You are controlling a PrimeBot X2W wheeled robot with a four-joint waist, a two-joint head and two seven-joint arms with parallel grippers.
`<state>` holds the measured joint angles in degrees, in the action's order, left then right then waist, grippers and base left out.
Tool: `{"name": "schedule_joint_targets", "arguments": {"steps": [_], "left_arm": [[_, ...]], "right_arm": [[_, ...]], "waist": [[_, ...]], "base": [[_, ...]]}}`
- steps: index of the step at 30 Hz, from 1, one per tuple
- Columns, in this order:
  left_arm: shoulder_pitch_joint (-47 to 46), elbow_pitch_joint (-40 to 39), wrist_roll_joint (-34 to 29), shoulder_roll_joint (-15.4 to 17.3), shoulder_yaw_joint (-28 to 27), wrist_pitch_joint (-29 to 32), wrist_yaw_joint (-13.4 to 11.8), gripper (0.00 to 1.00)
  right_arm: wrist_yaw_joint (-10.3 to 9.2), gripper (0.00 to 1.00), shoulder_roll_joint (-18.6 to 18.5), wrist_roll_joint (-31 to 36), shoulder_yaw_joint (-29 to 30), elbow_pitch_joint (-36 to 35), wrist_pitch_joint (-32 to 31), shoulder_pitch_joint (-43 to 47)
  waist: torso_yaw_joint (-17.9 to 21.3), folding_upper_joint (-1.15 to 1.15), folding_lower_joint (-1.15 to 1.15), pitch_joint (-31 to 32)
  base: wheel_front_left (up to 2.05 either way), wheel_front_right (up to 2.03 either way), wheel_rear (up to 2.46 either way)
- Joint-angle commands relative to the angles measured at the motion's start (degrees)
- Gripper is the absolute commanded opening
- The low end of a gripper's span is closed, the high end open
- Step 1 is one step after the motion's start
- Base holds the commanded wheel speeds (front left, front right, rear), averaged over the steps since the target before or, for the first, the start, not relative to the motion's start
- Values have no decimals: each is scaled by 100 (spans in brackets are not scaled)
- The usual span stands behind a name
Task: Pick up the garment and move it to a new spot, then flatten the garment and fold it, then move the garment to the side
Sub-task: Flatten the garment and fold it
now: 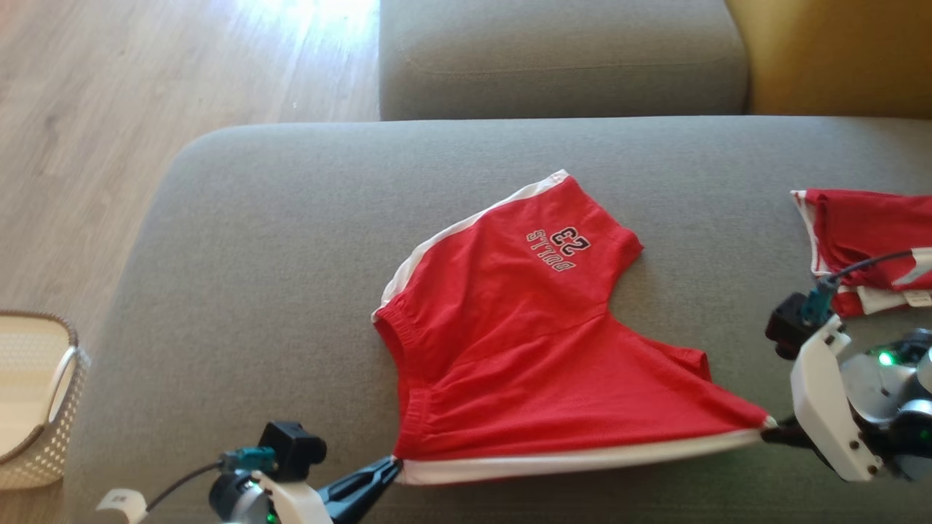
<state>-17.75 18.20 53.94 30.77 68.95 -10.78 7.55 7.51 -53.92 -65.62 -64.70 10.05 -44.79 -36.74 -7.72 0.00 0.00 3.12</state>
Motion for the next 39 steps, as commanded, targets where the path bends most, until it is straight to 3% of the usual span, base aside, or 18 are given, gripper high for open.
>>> {"name": "schedule_joint_targets", "arguments": {"steps": [1,7,14,21,27,32,39], "left_arm": [[-358,-57,-94,287,-274,-92,-38,0],[-709,-65,-132,226,-440,-119,-79,0],[-1313,-19,-145,-107,-596,-157,-57,0],[-1845,-75,402,-506,-792,-120,-15,0],[-2257,-154,761,-615,-756,-55,-9,0],[-2490,-22,982,-676,-737,-134,-8,0],[-2677,93,1145,-765,-548,-264,-7,0]], "right_arm": [[-2,0,-145,165,231,-180,130,19],[-2,0,143,338,722,-147,109,-282],[-2,0,664,717,1348,327,-39,-1085],[-2,0,1221,995,1697,1017,-54,-1795],[-2,0,1605,1193,1781,1644,174,-2238],[-2,0,1770,1357,1816,2149,539,-2519],[-2,0,1724,1567,1815,2738,1209,-2711]], "waist": [[-77,0,0,-44],[-249,0,0,-315],[-560,0,0,-787],[-805,0,0,-1166],[-940,0,0,-1486],[-1030,0,0,-1750],[-1111,0,0,-1989]], "base": [[0,0,0],[0,0,0],[0,0,0],[0,0,0],[0,0,0],[0,0,0],[0,0,0]]}}
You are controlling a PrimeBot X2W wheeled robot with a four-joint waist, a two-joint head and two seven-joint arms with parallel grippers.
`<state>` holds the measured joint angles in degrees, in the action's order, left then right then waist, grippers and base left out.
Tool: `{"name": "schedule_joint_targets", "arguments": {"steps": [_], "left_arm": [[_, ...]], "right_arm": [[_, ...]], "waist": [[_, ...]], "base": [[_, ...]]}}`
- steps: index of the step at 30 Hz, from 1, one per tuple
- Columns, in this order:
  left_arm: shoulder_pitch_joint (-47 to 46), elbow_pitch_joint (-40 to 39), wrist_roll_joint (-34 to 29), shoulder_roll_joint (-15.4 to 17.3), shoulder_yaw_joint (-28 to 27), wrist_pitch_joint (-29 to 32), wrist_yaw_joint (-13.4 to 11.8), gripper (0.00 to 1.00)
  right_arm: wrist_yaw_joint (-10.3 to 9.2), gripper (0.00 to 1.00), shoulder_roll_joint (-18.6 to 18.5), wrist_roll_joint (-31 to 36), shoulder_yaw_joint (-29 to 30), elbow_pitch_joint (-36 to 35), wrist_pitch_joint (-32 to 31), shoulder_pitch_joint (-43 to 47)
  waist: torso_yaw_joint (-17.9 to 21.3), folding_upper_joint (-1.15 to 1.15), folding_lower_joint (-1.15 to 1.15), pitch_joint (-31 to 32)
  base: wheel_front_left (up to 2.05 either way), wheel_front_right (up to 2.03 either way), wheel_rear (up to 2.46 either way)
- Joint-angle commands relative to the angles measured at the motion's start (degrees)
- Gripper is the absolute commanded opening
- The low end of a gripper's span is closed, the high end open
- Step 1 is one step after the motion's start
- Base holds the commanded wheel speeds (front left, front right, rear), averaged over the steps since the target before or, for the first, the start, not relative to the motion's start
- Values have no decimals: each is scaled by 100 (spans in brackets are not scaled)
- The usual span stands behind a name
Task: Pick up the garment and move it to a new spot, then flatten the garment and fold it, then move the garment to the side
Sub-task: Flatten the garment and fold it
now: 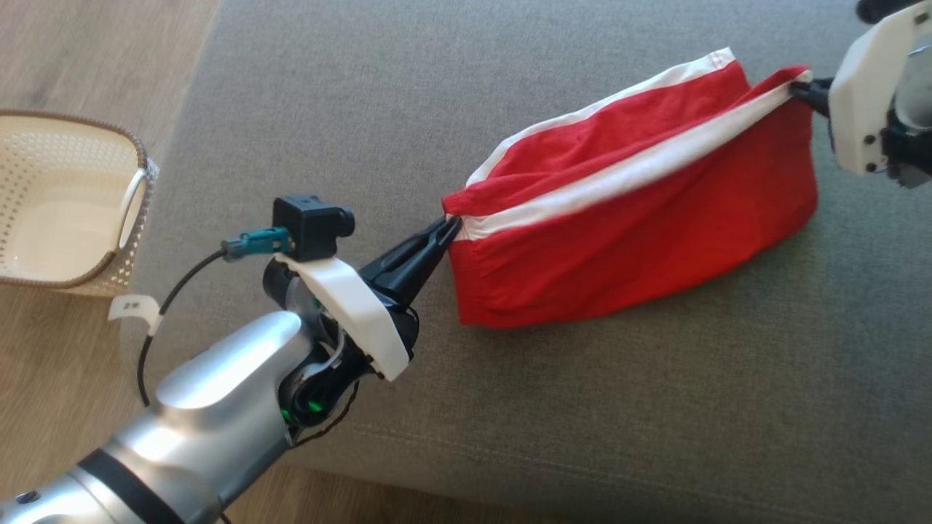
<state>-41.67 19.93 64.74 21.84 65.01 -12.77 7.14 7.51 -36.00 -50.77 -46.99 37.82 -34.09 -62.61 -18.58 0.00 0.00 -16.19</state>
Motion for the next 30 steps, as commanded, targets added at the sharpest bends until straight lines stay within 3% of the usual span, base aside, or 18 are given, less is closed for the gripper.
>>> {"name": "schedule_joint_targets", "arguments": {"steps": [1,15,26,27,28,29,30], "left_arm": [[-305,-74,81,126,-119,-77,34,0],[-592,276,251,63,18,-203,35,0],[-730,478,251,-198,-13,-221,35,0],[-737,500,253,-224,-30,-221,35,0],[-745,536,253,-251,-75,-221,35,15],[-751,601,244,-280,-152,-221,35,82],[-752,684,239,-316,-230,-221,35,100]], "right_arm": [[-2,0,-74,112,29,32,221,-141],[-2,0,62,132,-217,611,1268,-515],[-2,0,103,-79,-514,841,1373,-705],[-2,22,108,-101,-540,861,1368,-720],[-2,80,105,-95,-538,909,1421,-758],[-2,100,121,-111,-505,1004,1462,-791],[-2,100,150,-107,-510,1059,1492,-819]], "waist": [[-29,0,0,-86],[-133,0,0,-426],[-339,0,0,-684],[-349,0,0,-700],[-358,0,0,-718],[-364,0,0,-734],[-367,0,0,-746]], "base": [[0,0,0],[0,0,0],[0,0,0],[0,0,0],[0,0,0],[0,0,0],[0,0,0]]}}
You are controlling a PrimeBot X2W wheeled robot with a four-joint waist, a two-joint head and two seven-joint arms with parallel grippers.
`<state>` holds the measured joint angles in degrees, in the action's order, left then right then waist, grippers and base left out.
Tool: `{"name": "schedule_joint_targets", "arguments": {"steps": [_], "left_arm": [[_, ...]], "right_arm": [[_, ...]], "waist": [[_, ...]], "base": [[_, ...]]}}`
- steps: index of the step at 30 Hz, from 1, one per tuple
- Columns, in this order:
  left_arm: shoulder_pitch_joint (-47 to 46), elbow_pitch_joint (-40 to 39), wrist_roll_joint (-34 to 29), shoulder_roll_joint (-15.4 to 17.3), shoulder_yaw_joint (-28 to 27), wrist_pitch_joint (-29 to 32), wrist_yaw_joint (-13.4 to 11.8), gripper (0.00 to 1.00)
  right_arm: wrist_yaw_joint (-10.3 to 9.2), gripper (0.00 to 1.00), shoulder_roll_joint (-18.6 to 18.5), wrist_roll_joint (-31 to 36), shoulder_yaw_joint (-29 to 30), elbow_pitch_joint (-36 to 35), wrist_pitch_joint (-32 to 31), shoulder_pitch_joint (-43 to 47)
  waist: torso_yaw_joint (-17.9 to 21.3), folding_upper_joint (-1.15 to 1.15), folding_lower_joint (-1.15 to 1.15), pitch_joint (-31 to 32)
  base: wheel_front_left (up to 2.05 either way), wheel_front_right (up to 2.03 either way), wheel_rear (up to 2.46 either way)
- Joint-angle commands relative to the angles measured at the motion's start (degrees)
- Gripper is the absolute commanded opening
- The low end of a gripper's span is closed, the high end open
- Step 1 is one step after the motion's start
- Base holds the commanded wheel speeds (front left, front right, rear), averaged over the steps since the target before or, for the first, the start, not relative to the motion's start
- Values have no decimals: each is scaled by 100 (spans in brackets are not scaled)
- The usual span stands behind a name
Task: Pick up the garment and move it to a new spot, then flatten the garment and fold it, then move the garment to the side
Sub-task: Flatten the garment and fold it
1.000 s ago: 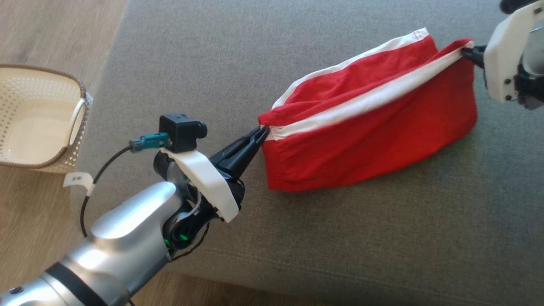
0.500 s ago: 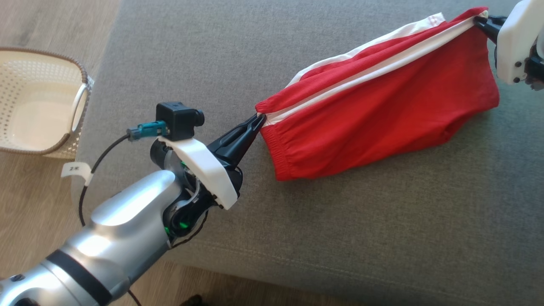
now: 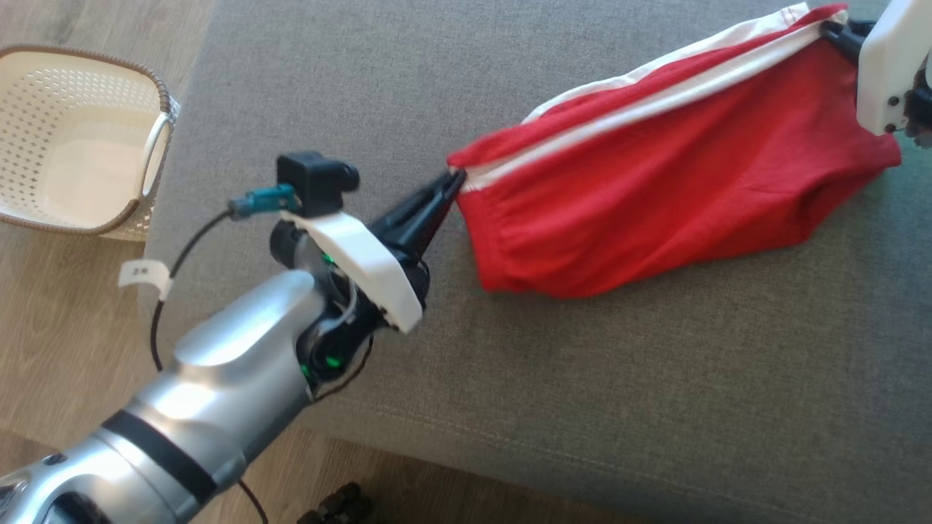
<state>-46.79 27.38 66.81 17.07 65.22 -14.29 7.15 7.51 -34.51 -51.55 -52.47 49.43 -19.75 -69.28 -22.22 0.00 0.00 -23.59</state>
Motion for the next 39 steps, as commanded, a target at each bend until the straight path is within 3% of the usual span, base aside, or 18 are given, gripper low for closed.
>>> {"name": "schedule_joint_targets", "arguments": {"steps": [1,5,12,20,27,34,39], "left_arm": [[-246,18,8,122,-332,-70,34,100],[-234,327,-183,-49,-894,-70,22,100],[137,493,-1065,-389,-2184,-70,-215,100],[1093,-366,-2295,-862,-4184,-71,-506,100],[1845,-915,-3248,-1155,-4888,-71,-542,100],[2763,-1125,-3866,-1338,-5164,-71,-539,100],[3340,-1190,-4067,-1390,-5357,-71,-573,100]], "right_arm": [[-2,100,29,-36,33,-54,83,-175],[-2,100,81,90,4,163,401,-271],[-2,100,346,205,127,683,1248,-157],[-2,100,734,214,550,825,2923,214],[-2,100,904,507,889,791,3450,734],[-2,100,1003,1786,2407,-346,3472,1967],[-2,100,1433,3034,3620,-1430,3473,3229]], "waist": [[-2,0,0,-15],[23,0,0,-31],[150,0,0,161],[528,0,0,655],[799,0,0,1170],[1049,0,0,1761],[1194,0,0,2031]], "base": [[0,0,0],[0,0,0],[0,0,0],[0,0,0],[0,0,0],[0,0,0],[0,0,0]]}}
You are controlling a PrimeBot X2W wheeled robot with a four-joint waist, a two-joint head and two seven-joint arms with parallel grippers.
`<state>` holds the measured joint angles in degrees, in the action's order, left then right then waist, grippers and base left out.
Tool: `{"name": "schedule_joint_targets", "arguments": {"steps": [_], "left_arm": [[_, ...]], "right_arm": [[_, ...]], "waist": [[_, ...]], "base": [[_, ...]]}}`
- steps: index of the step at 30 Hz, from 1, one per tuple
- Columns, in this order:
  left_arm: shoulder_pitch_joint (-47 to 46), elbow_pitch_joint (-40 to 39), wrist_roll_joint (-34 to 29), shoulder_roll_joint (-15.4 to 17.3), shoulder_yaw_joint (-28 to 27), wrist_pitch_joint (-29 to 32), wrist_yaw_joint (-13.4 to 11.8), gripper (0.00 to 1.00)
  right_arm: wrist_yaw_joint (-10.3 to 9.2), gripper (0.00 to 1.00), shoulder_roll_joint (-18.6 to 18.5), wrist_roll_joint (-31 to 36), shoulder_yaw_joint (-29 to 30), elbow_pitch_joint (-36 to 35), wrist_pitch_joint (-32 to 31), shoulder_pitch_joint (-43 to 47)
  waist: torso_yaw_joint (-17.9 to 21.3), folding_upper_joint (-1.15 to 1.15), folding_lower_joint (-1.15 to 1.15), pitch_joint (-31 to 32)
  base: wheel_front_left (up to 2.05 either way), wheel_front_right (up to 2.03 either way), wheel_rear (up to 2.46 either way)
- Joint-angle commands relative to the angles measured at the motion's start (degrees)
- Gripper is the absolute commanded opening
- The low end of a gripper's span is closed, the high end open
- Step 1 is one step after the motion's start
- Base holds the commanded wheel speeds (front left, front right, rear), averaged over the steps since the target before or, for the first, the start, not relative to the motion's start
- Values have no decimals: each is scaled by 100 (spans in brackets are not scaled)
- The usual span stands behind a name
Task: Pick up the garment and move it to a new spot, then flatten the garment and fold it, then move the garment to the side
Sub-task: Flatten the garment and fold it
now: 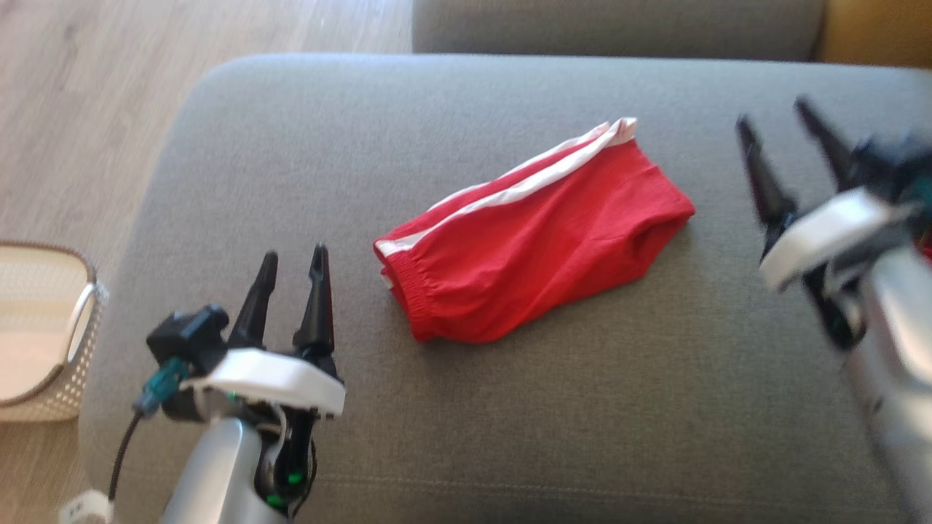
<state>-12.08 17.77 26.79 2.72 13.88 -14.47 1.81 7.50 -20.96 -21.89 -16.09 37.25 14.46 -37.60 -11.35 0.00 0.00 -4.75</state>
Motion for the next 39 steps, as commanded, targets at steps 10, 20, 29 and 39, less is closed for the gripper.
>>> {"name": "schedule_joint_targets", "arguments": {"steps": [10,20,29,39], "left_arm": [[711,-599,-490,18,-240,-52,-2,100],[1051,-761,-540,17,4,-52,-111,100],[945,-788,-508,16,169,-52,-115,100],[711,-697,-430,16,444,-52,-153,100]], "right_arm": [[-1,100,1245,1305,1463,-1947,53,2295],[-1,100,1723,1505,1812,-2350,-2,3077],[-1,100,1795,1068,1977,-2185,-280,3003],[-1,100,1806,-1122,2417,-1204,-1256,2151]], "waist": [[226,0,0,432],[331,0,0,431],[142,0,0,280],[-444,0,0,-209]], "base": [[0,0,0],[0,0,0],[0,0,0],[0,0,0]]}}
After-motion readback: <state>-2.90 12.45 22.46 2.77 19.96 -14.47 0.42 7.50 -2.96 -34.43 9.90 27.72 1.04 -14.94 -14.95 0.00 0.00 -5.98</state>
